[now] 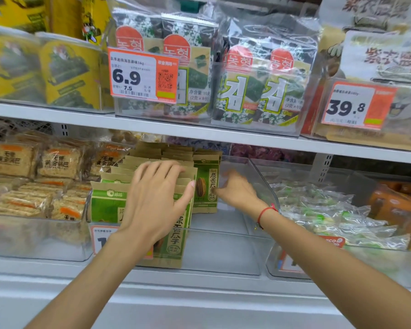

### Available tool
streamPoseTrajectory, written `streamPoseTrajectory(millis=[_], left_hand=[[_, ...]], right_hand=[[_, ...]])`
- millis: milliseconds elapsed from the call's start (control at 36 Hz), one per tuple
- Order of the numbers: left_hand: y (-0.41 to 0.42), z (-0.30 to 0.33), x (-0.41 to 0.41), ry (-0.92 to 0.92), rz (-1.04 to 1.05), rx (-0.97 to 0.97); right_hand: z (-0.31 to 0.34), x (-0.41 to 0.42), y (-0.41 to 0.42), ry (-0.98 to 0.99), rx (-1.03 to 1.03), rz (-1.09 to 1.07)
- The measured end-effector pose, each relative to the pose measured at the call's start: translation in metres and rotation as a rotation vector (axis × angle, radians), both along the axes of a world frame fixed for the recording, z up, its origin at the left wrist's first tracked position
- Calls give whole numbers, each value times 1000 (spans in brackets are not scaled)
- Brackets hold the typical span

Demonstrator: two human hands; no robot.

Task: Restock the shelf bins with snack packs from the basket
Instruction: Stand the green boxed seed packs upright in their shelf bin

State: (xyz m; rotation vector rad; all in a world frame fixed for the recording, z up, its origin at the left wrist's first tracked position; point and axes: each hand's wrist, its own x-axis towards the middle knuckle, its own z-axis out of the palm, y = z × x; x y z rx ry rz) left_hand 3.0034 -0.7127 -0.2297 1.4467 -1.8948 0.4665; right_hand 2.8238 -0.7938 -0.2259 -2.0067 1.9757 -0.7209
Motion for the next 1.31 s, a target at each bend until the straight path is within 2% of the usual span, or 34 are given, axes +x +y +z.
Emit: streamPoseTrajectory(millis=[194,333,417,500,611,750,889,1028,1111,1194,1250,1306], left_hand=[[38,5,-22,-82,-120,-69],[78,-3,-44,-160,-145,-30],[98,-24,-57,-112,-128,206],[114,-60,-66,-157,-102,402],[130,-121,-71,-250,-110,670],[143,-186,-74,-330,-145,855],[151,-244,-77,-301,-214,1011],[163,-290,-92,-307,-329,1140],[172,-309,-99,-313,-399,1348],[184,-326,-103,-317,-417,1530],[191,-335,-105,-279,-372,1537],[192,-340,-110,-227,-318,1452]], right_hand=[[11,-27,94,132,-206,300],[4,-59,160,292,-184,460],[-18,-80,182,479,-33,534],[-57,-96,193,573,168,561],[-114,-108,210,532,433,516],[-177,-118,227,482,619,465],[-222,-123,238,493,647,449],[-262,-130,250,533,507,387],[-283,-135,259,568,636,358],[-297,-143,272,635,784,429],[-304,-147,279,692,749,443],[-308,-150,282,720,652,425]])
